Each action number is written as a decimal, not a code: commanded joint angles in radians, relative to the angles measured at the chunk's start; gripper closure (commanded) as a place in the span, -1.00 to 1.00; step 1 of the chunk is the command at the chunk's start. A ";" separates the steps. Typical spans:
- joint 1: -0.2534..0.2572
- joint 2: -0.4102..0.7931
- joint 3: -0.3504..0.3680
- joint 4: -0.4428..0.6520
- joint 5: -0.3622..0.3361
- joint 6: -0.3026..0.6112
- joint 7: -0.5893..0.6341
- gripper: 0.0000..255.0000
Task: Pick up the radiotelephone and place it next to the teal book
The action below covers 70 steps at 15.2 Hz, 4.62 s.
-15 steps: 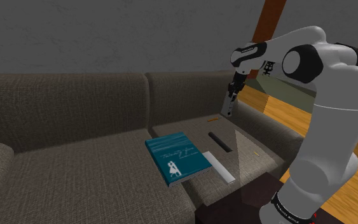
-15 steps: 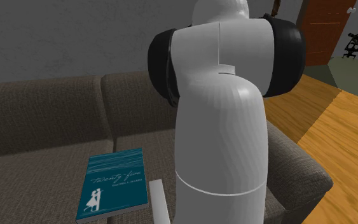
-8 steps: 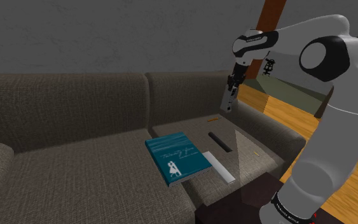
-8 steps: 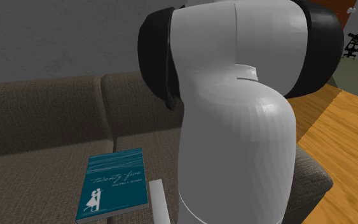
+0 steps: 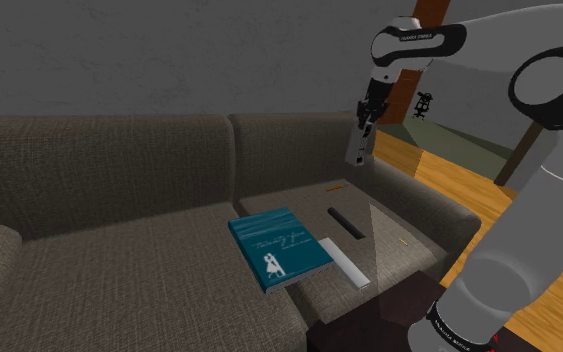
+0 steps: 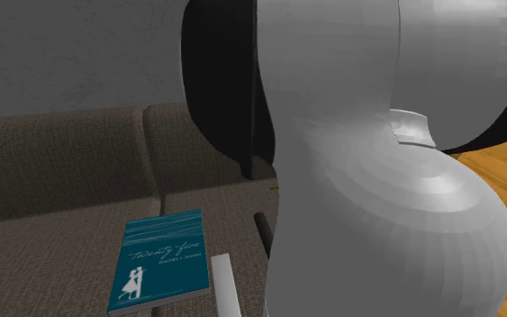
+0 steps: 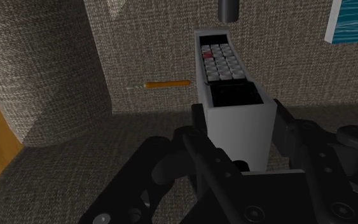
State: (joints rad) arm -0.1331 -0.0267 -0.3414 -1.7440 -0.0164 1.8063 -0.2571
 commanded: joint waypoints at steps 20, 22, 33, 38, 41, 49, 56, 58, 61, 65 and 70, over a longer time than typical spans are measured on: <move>0.103 -0.164 0.143 0.085 -0.050 -0.251 0.243 1.00; 0.103 -0.174 0.144 0.046 -0.052 -0.223 0.246 1.00; 0.101 -0.212 0.144 -0.144 -0.060 -0.071 0.256 1.00; 0.099 -0.220 0.142 -0.219 -0.063 -0.003 0.259 1.00; 0.099 -0.222 0.141 -0.261 -0.064 0.037 0.261 1.00; 0.097 -0.218 0.137 -0.364 -0.067 0.144 0.264 1.00; 0.095 -0.202 0.133 -0.444 -0.067 0.239 0.265 1.00; 0.095 -0.196 0.132 -0.464 -0.067 0.267 0.266 1.00; 0.095 -0.184 0.130 -0.494 -0.067 0.308 0.266 1.00; 0.094 -0.166 0.127 -0.531 -0.066 0.363 0.265 1.00; 0.094 -0.137 0.123 -0.573 -0.062 0.432 0.263 1.00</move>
State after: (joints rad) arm -0.0397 -0.1676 -0.2184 -2.3088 -0.0791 2.2261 0.0049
